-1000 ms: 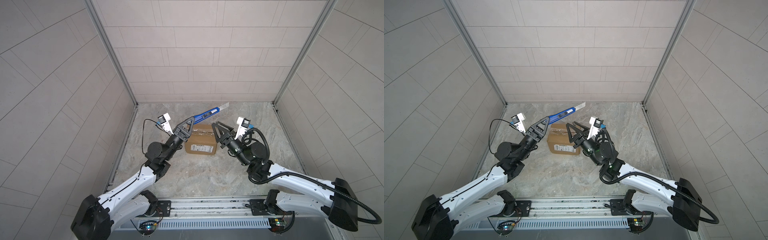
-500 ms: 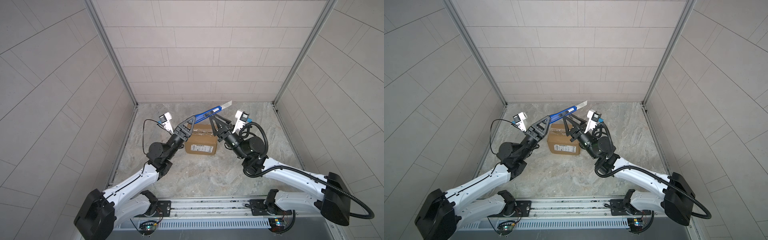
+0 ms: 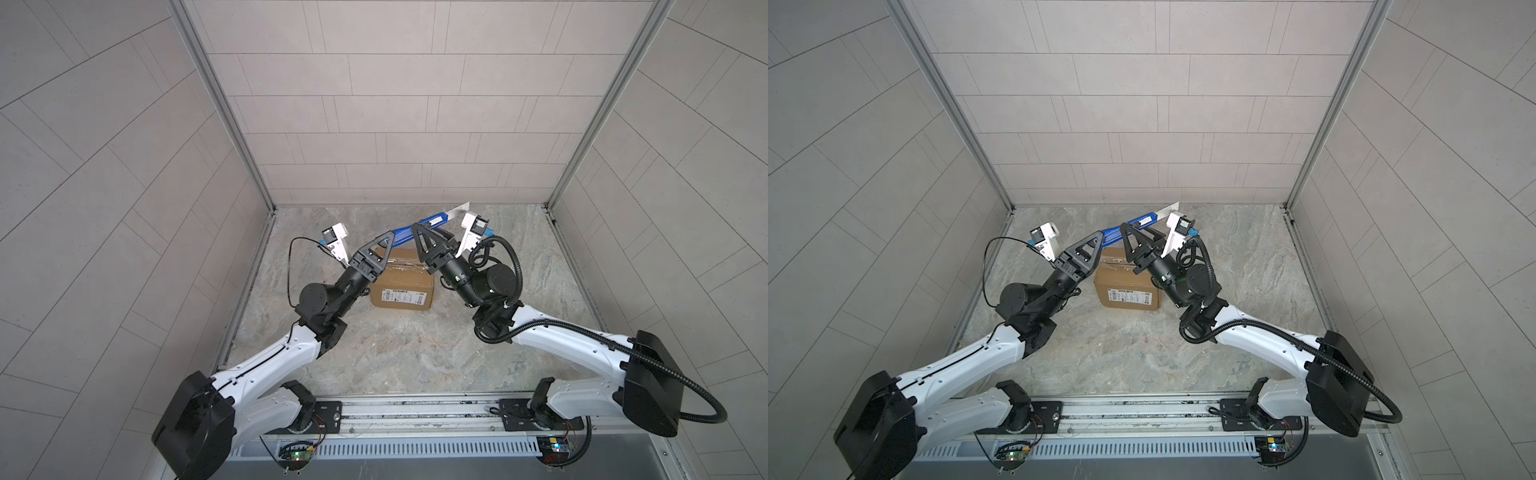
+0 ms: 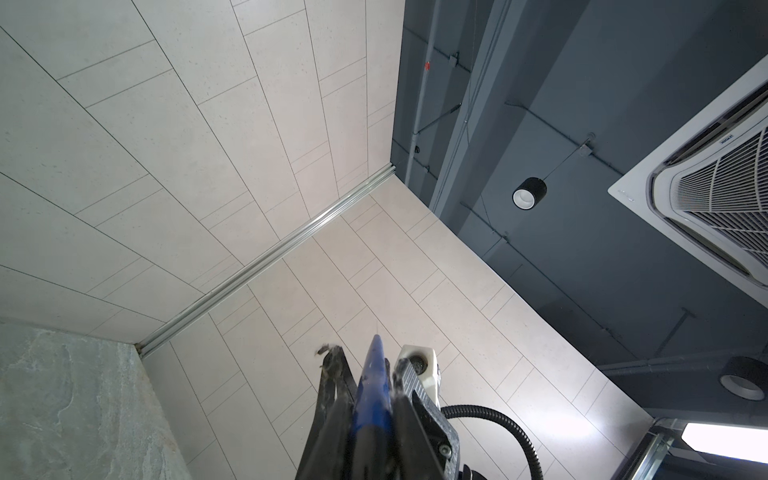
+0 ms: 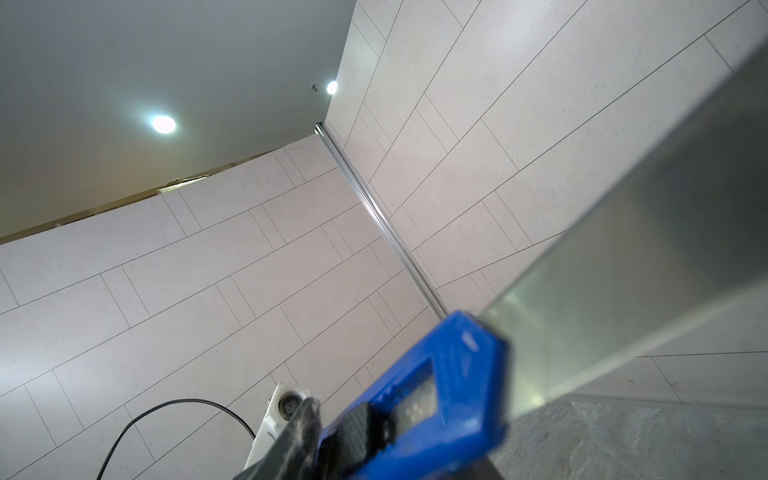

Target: Unpack the express box

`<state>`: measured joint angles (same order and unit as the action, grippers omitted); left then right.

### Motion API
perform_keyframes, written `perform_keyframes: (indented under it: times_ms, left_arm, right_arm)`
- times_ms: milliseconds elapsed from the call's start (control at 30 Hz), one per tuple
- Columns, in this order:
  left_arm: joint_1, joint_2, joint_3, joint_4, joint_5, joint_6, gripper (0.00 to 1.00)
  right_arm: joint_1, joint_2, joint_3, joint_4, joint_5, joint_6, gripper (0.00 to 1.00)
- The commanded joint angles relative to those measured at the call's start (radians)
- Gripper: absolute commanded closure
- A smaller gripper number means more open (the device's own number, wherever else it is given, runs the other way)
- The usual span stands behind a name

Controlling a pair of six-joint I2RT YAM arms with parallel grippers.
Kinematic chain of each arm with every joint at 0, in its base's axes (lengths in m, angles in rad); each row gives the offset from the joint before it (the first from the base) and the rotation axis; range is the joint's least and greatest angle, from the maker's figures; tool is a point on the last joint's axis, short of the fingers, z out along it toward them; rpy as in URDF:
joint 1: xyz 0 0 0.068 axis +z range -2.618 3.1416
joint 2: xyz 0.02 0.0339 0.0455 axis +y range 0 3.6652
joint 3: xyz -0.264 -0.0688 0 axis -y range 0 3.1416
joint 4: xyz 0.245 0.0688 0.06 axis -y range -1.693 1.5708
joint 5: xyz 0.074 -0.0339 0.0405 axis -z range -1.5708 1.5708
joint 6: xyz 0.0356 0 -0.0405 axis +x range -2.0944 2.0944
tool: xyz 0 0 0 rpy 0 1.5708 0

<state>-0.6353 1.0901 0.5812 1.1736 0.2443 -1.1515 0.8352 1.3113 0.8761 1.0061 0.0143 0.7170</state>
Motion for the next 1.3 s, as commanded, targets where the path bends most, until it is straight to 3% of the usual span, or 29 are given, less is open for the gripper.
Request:
perform_keyframes:
  times_ms: [0, 700, 833, 900, 933, 1033, 1133, 1267]
  left_arm:
    - [-0.005, -0.008, 0.035, 0.057, 0.030, 0.003, 1.00]
    - [-0.006, 0.011, 0.039, 0.057, 0.056, 0.005, 0.99]
    - [-0.006, -0.002, 0.039, 0.004, 0.076, 0.040, 0.51]
    - [-0.005, -0.027, 0.037, -0.066, 0.083, 0.075, 0.16]
    - [-0.005, -0.045, 0.036, -0.115, 0.085, 0.099, 0.04]
    - [-0.005, -0.119, 0.042, -0.342, 0.060, 0.207, 0.00]
    - [-0.004, -0.210, 0.061, -0.615, -0.019, 0.341, 0.00]
    - [0.003, -0.292, 0.122, -0.895, -0.096, 0.528, 0.00]
  right_arm:
    - [-0.005, 0.014, 0.028, 0.072, -0.013, 0.026, 0.57]
    - [-0.007, 0.045, 0.047, 0.110, -0.017, 0.038, 1.00]
    - [-0.012, 0.023, 0.039, 0.062, 0.007, 0.021, 1.00]
    - [-0.020, -0.002, 0.033, 0.015, 0.022, 0.003, 1.00]
    - [-0.027, -0.021, 0.031, -0.025, 0.034, -0.007, 1.00]
    - [-0.055, -0.096, 0.025, -0.186, 0.072, -0.050, 1.00]
    - [-0.090, -0.178, 0.056, -0.461, 0.091, -0.133, 1.00]
    - [-0.115, -0.244, 0.133, -0.817, 0.042, -0.326, 1.00]
